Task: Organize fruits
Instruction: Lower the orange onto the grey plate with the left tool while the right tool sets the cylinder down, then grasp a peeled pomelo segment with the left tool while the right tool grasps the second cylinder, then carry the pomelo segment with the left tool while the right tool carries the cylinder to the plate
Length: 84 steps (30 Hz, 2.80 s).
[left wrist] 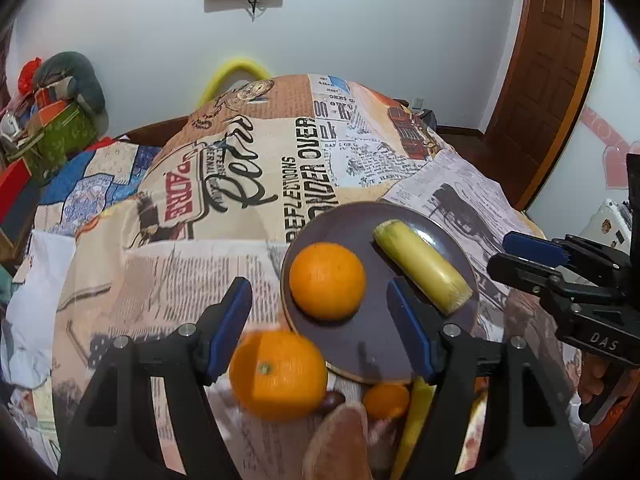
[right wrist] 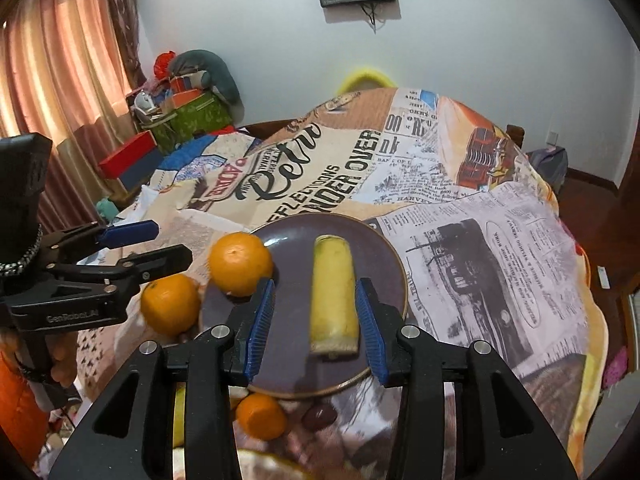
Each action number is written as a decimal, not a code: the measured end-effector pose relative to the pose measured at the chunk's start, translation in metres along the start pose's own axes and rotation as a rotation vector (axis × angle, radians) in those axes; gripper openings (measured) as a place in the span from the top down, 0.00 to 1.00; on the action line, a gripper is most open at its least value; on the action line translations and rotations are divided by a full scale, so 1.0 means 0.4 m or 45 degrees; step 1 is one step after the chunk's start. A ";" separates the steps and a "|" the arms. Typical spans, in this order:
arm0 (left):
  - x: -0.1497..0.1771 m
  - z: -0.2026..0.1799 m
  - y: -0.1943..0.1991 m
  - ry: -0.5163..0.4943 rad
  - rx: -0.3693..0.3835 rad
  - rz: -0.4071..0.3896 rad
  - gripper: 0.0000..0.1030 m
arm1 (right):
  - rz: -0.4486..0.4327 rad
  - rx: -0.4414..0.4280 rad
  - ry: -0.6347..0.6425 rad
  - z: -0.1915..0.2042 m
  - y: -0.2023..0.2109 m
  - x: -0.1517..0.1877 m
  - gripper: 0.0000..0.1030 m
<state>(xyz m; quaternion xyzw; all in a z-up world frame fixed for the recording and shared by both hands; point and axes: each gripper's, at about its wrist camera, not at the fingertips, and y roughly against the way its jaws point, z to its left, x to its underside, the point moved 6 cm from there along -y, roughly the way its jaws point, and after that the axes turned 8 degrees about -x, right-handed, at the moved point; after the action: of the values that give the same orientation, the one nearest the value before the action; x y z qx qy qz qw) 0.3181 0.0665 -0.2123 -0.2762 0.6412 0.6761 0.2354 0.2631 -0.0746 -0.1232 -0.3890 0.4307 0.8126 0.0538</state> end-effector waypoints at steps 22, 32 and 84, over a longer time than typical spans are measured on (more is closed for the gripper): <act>0.227 0.009 0.028 -0.003 -0.021 0.194 0.32 | 0.052 -0.007 -0.041 0.089 0.064 0.138 0.62; 0.303 -0.004 -0.008 -0.030 -0.003 0.269 0.32 | 0.116 -0.024 -0.037 0.129 0.029 0.185 0.62; 0.275 0.116 0.094 0.064 0.002 0.083 0.60 | 0.146 -0.196 -0.176 0.210 -0.066 0.180 0.66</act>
<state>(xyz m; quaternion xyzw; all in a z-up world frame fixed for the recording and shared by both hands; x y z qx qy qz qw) 0.2083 0.1062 -0.2578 -0.2716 0.6562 0.6758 0.1973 0.1754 -0.0138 -0.1622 -0.3097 0.3840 0.8698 0.0068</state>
